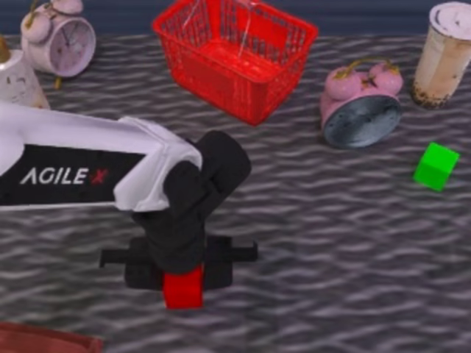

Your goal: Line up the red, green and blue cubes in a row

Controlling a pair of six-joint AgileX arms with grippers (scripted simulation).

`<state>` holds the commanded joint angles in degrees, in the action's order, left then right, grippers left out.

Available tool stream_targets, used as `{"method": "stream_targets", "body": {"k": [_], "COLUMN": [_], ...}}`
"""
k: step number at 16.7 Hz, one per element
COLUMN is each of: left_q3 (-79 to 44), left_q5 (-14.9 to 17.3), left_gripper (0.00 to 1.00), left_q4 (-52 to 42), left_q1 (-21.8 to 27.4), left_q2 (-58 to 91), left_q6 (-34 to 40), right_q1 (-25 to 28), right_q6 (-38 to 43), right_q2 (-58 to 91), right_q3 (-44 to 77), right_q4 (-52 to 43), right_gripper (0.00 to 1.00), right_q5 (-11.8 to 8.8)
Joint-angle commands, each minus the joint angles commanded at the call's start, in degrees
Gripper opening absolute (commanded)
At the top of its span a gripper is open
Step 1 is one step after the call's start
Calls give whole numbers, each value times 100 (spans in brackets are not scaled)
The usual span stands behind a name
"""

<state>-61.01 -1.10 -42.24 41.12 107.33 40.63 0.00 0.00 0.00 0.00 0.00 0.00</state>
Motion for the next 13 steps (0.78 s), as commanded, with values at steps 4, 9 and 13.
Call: {"method": "stream_targets", "body": {"k": [4,9,13], "left_q3": [0,0,0], "left_q5": [0,0,0], "left_gripper": [90,100,100], "left_q4": [0,0,0], "left_q1": [0,0,0], "left_q2": [0,0,0], "left_q6": [0,0,0], "right_q1": [0,0,0], "right_q6": [0,0,0], "right_q2": [0,0,0], "right_q3": [0,0,0], "right_q4": [0,0,0], "right_gripper": [100,100,100], "right_q5": [0,0,0]}}
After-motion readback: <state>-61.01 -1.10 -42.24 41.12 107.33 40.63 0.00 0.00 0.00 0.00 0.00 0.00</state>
